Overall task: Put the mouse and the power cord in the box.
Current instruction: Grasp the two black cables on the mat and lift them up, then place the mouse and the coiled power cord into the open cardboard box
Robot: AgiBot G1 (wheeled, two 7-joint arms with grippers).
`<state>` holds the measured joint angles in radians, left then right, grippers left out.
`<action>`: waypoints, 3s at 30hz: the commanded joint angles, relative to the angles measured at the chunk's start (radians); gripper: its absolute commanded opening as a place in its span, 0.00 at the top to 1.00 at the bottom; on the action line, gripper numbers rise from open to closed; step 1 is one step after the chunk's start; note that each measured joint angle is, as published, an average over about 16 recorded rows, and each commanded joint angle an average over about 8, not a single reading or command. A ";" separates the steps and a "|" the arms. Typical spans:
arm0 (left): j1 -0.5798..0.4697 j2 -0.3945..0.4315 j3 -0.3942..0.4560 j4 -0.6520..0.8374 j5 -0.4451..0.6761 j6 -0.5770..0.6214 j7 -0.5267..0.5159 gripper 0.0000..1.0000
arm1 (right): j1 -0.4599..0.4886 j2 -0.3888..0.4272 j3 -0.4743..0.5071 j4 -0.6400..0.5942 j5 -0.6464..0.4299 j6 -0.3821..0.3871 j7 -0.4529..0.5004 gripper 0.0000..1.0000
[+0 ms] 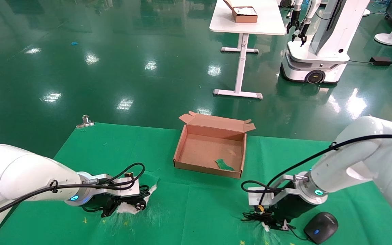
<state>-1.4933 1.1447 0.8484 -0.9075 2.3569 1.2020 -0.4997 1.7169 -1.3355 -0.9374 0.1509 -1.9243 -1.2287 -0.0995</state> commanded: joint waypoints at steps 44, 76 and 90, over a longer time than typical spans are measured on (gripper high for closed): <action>-0.089 0.231 0.107 -0.118 0.012 -0.331 -0.168 1.00 | 0.239 0.161 -0.069 0.361 -0.158 -0.054 0.255 1.00; -0.249 0.217 0.591 0.084 0.053 -0.591 -0.663 0.00 | 0.195 0.304 -0.049 0.903 -0.168 -0.108 0.481 1.00; -0.344 0.084 0.557 0.377 -0.057 -0.578 -0.594 0.00 | 0.214 0.211 -0.040 0.810 -0.115 -0.039 0.336 1.00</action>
<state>-1.8323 1.2425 1.4071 -0.5398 2.3052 0.6242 -1.1036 1.9313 -1.1349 -0.9756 0.9469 -2.0366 -1.2555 0.2226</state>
